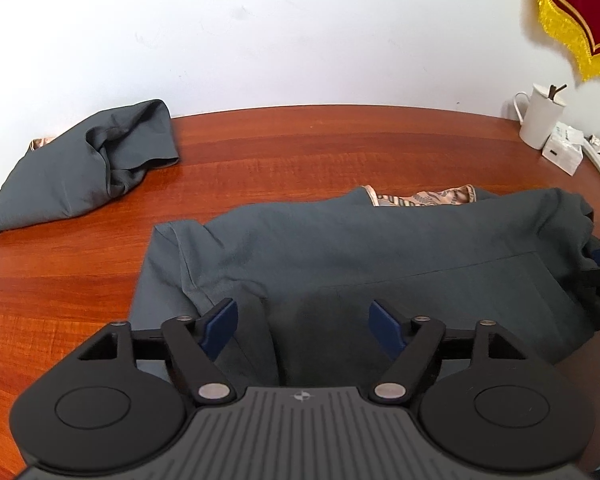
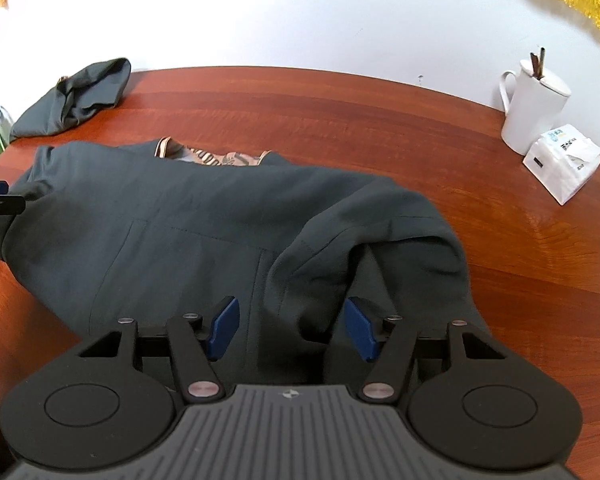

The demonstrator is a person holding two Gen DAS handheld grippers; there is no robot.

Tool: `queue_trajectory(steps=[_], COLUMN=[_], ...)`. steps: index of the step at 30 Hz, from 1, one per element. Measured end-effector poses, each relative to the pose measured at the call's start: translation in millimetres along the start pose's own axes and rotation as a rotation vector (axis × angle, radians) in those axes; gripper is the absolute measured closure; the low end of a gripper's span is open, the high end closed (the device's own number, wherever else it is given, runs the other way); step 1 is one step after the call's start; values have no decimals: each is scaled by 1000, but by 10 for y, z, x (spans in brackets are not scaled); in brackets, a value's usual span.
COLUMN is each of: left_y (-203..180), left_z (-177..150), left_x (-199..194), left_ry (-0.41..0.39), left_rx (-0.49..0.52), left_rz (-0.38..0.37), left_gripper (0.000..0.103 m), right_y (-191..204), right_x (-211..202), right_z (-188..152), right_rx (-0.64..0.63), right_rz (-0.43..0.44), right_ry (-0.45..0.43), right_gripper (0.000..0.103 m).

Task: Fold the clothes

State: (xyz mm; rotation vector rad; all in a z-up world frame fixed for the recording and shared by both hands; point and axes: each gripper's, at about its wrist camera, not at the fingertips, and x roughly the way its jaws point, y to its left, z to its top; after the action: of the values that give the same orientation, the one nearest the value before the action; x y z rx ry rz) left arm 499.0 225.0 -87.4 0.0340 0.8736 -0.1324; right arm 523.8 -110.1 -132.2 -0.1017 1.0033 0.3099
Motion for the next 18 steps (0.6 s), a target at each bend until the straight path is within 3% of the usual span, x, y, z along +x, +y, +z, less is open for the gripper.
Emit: queue_trajectory(steps=[8, 18], left_y=[-28, -33], left_z=[-90, -148], left_x=[70, 155], left_ry=[25, 35], left_rx=[39, 103], left_rz=[1, 18], left_gripper=[23, 22], right_y=[25, -357], right_x=[57, -230], right_z=[-37, -74], right_rx=[13, 137], right_rz=[-9, -62], right_ry=[34, -45], right_gripper=[84, 95])
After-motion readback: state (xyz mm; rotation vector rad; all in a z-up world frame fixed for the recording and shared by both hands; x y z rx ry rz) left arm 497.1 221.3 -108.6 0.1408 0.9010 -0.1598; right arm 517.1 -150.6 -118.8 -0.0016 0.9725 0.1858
